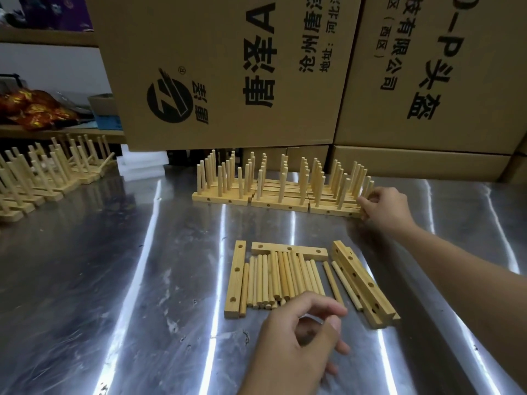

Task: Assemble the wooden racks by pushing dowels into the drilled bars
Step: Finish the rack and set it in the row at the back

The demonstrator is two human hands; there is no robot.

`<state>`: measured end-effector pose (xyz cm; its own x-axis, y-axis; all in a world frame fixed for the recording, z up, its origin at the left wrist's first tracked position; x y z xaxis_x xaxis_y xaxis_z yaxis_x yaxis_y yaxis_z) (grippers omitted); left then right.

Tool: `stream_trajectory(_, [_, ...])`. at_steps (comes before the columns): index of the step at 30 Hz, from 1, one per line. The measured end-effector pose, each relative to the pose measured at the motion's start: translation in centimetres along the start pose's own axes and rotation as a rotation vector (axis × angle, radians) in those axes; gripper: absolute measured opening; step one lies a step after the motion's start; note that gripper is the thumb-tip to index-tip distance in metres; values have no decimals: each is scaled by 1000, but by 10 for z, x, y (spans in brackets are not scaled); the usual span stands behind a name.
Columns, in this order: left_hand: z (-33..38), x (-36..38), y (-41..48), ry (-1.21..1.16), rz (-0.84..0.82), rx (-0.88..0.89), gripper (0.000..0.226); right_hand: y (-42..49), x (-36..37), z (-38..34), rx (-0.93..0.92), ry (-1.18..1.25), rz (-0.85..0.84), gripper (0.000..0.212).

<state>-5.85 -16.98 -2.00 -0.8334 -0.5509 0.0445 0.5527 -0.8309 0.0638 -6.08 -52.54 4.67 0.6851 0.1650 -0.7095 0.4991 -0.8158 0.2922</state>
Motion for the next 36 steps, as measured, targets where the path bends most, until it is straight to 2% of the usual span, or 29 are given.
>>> stream_trajectory(4, [2, 0, -3, 3, 6, 15, 16, -16, -7, 11, 92, 109, 42, 36])
stream_trajectory(6, [6, 0, -4, -5, 6, 28, 15, -31, -12, 13, 116, 134, 62, 30])
stream_trajectory(10, [20, 2, -8, -26, 16, 96, 14, -78, -14, 5, 95, 167, -34, 13])
stream_trajectory(15, [53, -18, -18, 188, 99, 289, 14, -148, -32, -30, -77, 160, -63, 9])
stream_trajectory(17, [69, -42, -20, 334, 210, 385, 14, -173, -41, -47, -188, 79, -37, 5])
stream_trajectory(20, [85, -85, -21, 634, 425, 458, 13, -213, -50, -72, -407, -81, 32, 11])
stream_trajectory(22, [87, -107, -18, 849, 516, 417, 10, -236, -48, -79, -526, -200, 70, 15])
stream_trajectory(24, [78, -120, -11, 1005, 508, 317, 9, -246, -38, -75, -566, -318, 43, 23])
stream_trajectory(28, [46, -123, 1, 1147, 315, 105, 46, -247, -18, -66, -568, -446, -83, 37])
stream_trajectory(32, [40, -120, -2, 1222, 256, 64, 74, -246, -23, -62, -561, -465, -59, 40])
stream_trajectory(36, [43, -120, -3, 1298, 245, 60, 80, -244, -26, -61, -549, -506, -64, 40])
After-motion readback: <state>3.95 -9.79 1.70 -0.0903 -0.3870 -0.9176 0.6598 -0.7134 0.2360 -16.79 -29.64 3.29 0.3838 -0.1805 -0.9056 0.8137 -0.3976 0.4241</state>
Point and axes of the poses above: each hand's wrist, its own y-axis towards the middle knuckle, its own x-axis out of the palm, z = x × y, the point moved 10 cm from there along y, towards the middle knuckle, and after that the axes turned 1 degree about x, right-handed, at the moved point
